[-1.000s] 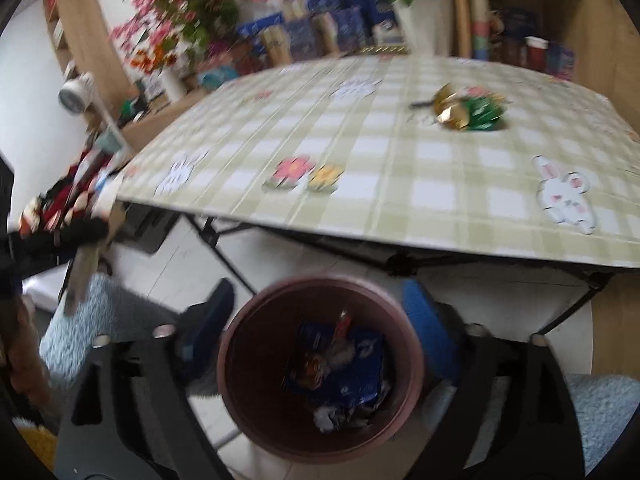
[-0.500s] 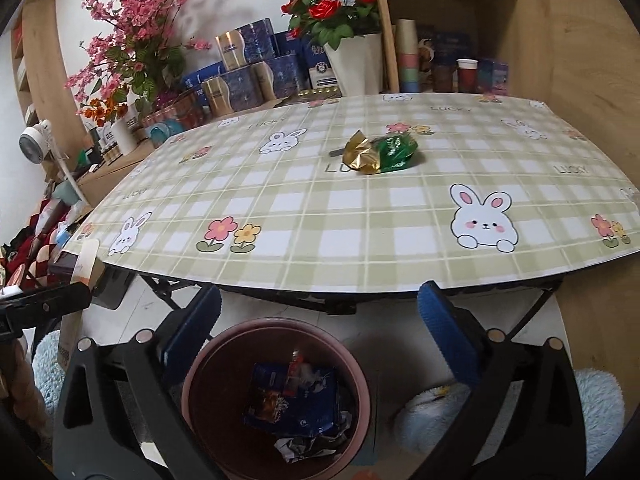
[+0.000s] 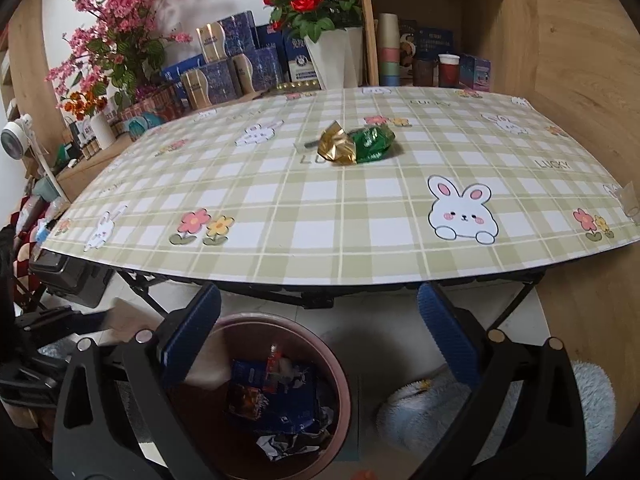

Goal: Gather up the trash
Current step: 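Carry the card over the bin and open the left tool while the right tool carries the wrapper, then move both tools back to the table toward the snack bag and fork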

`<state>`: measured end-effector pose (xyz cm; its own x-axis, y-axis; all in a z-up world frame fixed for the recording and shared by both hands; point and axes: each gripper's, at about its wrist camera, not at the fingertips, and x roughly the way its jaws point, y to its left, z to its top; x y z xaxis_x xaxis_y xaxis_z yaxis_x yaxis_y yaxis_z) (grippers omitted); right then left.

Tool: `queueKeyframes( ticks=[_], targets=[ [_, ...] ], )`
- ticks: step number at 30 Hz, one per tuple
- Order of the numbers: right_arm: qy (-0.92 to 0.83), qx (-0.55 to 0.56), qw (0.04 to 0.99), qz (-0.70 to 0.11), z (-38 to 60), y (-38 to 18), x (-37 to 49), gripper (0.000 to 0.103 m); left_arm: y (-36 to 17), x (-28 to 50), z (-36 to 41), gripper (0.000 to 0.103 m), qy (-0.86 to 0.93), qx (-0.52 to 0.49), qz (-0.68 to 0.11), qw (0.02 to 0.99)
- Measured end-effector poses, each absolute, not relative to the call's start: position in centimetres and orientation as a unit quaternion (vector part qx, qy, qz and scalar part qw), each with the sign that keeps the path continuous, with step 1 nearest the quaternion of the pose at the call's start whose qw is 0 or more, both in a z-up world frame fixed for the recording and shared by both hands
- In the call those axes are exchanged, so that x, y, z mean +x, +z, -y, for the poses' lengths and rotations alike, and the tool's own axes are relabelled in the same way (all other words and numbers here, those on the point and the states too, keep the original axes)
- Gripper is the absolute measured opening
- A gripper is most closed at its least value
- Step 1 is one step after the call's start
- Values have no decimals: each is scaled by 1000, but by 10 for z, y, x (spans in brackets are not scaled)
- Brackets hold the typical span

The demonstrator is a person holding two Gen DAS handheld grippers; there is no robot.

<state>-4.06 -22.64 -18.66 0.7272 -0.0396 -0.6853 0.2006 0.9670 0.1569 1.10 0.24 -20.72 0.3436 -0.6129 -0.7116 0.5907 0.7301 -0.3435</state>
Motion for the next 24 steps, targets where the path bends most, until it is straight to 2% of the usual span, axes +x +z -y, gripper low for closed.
queueKeyframes(
  ticks=[5,7,10,18,24],
  targets=[
    [-69,113,922,-365,226,-188,-40,97,-211,20,-20,78,-336,-54,-448,827],
    [-69,110,921,-367,225,-189,-40,97,-210,25,-27,88,-322,-71,-447,832],
    [-69,106,921,-368,224,-190,-40,97,-211,31,-39,95,-288,-98,-443,843],
    [-66,104,921,-369,223,-190,-41,97,-196,33,-71,97,-203,-148,-395,884],
    [-31,99,923,-371,218,-187,-34,97,-200,37,-80,97,-183,-155,-404,883]
  ],
)
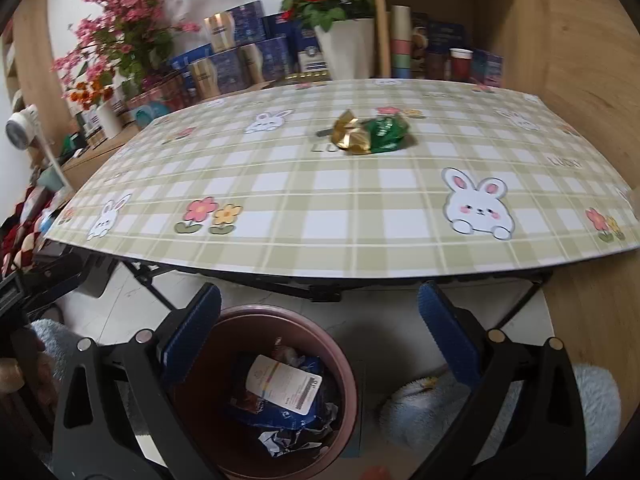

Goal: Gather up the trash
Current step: 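Move both tools back to the table toward the snack bag and fork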

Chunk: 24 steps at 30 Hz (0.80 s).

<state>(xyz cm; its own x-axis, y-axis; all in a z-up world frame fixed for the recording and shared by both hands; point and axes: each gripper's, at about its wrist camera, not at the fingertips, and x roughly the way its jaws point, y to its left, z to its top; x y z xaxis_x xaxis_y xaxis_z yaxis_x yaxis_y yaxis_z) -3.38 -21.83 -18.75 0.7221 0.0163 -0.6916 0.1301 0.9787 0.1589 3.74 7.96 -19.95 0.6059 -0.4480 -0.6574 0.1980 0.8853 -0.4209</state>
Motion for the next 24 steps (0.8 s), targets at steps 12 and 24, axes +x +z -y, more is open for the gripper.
queueKeyframes(
  ticks=[12,24],
  targets=[
    [30,61,925,-373,233,-168,-2,97,-198,43,-72,97,-197,-151,-418,874],
    [-106,90,904,-405,303,-176,74,97,-161,104,-48,97,-198,-90,-358,908]
  ],
)
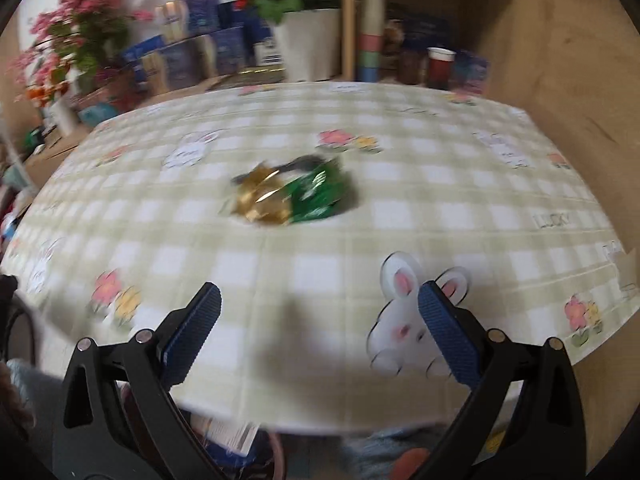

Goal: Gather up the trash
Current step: 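Move both tools back to the table toward the snack bag and fork, then grasp the black plastic fork with the left tool while the right tool grasps the snack bag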

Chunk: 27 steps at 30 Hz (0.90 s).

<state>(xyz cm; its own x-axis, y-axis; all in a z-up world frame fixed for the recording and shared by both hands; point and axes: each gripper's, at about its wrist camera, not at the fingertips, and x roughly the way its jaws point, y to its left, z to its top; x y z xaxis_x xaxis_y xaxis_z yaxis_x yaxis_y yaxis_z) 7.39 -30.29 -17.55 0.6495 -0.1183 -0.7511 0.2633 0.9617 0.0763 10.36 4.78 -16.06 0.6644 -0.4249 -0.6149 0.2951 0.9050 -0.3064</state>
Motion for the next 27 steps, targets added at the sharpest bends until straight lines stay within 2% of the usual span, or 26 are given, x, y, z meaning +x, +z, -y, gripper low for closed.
queueKeyframes(
  ticks=[6,7,8,9,17,22,27],
  targets=[
    [-109,187,896,-388,333,-183,108,95,-153,140,-10,97,-220,-39,-331,917],
    [-108,215,891,-386,339,-186,113,92,-153,145,-4,97,-229,-33,-329,916],
    [-100,242,884,-388,343,-189,119,80,-153,150,4,97,-238,-25,-327,914],
    [-97,255,880,-389,343,-191,123,73,-154,153,8,97,-242,-20,-327,913],
    [-103,321,863,-377,346,-201,153,69,-166,170,28,97,-264,-21,-331,906],
    [-100,319,858,-391,342,-209,170,58,-171,169,31,97,-276,-11,-337,900],
    [-94,303,863,-393,340,-213,173,40,-169,171,34,97,-284,8,-338,897]
  ],
)
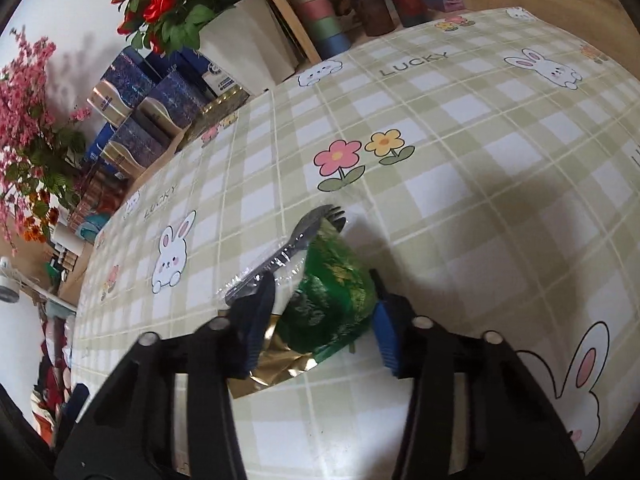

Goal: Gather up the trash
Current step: 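Grasp the black plastic fork with the left tool while the right tool grasps the snack bag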

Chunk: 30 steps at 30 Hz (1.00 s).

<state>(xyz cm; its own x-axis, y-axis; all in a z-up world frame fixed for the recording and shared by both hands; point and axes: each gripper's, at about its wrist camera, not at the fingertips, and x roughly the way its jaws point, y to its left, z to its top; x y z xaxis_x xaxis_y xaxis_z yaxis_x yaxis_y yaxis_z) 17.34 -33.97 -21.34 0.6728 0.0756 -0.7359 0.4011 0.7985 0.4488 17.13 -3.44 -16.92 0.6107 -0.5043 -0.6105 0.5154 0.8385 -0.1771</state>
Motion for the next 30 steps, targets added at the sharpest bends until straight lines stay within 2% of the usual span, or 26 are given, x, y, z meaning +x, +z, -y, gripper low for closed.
queueKeyframes(
  ticks=[3,12,15,16,19,26,29,30],
  targets=[
    [-97,298,869,-384,343,-212,166,32,-169,176,38,97,-289,18,-344,893],
    [-100,307,891,-320,371,-194,112,31,-164,208,107,95,-330,83,-361,868],
    [-113,307,894,-307,383,-189,96,31,-168,227,144,81,-368,94,-374,846],
    [-119,306,895,-303,387,-188,91,31,-171,234,158,80,-382,103,-380,836],
    [-129,311,894,-295,398,-188,80,31,-185,249,195,64,-390,153,-387,821],
    [-132,317,892,-293,410,-191,62,31,-212,264,252,55,-409,206,-423,782],
    [-131,315,893,-294,410,-192,58,31,-212,265,261,54,-404,218,-419,783],
    [-130,317,892,-294,410,-193,57,31,-212,267,263,48,-399,216,-422,785]
  ],
)
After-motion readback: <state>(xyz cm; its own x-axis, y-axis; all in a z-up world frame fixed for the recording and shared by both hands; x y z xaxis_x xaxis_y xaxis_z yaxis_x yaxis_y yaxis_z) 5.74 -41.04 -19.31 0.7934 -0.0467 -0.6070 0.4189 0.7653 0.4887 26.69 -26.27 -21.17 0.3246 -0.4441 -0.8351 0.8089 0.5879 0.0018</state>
